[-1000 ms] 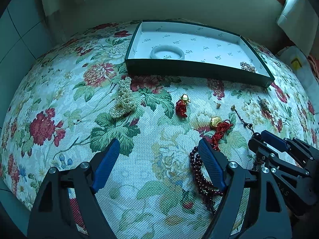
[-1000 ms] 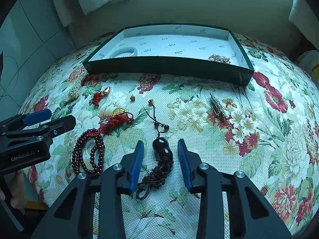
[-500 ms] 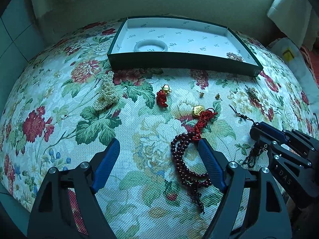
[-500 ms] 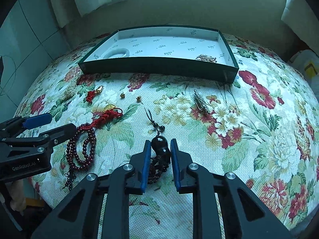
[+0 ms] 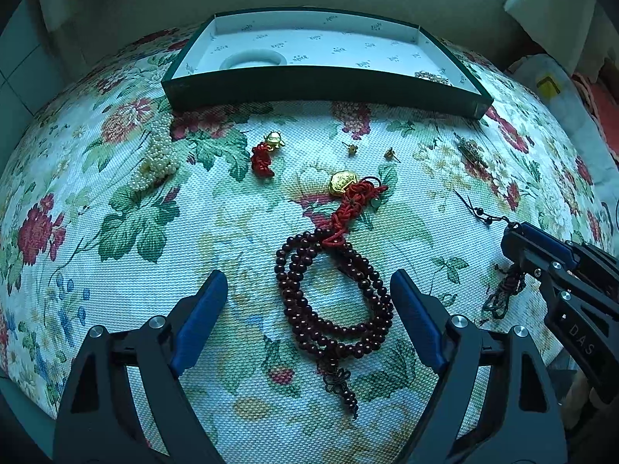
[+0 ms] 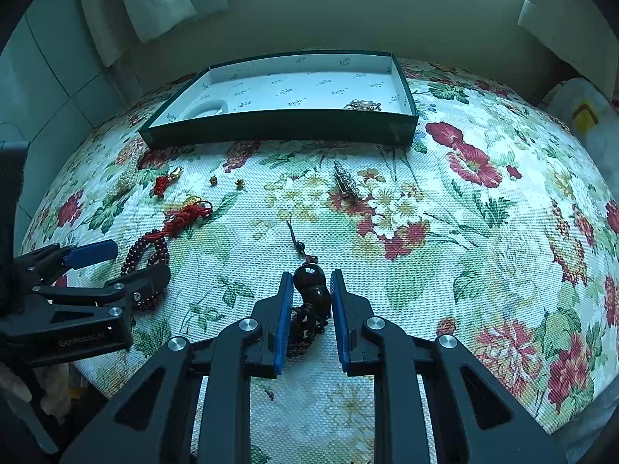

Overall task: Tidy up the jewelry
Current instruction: 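Close the left gripper on the dark red bead strand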

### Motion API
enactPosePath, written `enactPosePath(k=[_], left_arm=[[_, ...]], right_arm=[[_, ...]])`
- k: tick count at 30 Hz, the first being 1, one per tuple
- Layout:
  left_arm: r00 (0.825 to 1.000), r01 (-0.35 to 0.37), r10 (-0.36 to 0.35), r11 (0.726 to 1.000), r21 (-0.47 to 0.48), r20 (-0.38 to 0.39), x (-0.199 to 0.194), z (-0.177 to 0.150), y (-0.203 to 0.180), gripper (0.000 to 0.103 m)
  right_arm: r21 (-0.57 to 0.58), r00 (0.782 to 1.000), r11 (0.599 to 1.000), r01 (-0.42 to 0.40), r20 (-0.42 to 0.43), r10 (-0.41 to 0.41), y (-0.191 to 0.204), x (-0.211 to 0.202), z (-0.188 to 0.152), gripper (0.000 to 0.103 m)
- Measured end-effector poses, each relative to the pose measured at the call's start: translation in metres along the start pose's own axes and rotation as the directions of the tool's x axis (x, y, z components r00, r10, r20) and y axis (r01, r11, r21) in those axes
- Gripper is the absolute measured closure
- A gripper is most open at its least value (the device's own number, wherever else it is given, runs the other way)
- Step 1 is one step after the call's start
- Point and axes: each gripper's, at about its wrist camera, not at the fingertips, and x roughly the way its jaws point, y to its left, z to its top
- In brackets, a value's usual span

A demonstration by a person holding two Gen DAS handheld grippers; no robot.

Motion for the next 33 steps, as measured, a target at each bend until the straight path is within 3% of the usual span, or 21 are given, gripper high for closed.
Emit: enactPosePath(k=[4,9,18,33], left_arm=[[1.000,-0.008,0.008,1.000,0.018,0.012,-0.001,-0.002,-0.004,0.019],[1.000,-0.013,0.012,0.999,0.051,0.028,-0.006,-0.002,-0.005,0.047],[0.999,0.028,-0.029,0.999,0.042,0.040,-0.011,-0.003,-0.002,0.084],[0.997,0.045,-0.046,0.999,0.030,0.057,-0.023,-0.002,0.000,0.090]], right_arm=[[0.001,1.000,1.000,-0.007,0.000,0.007,0.002,0.000,-0.001,0.083],[0.008,1.000,1.000,-0.010,-0.002,0.010,0.001,0.001,-0.001,0.083],[0.010,1.000,1.000,-0.011,-0.001,0.011,0.000,0.000,-0.002,0.083],[0.011,1.000,1.000,-0.023,0.012,0.023,0.003,-0.004,0.000,0.083]])
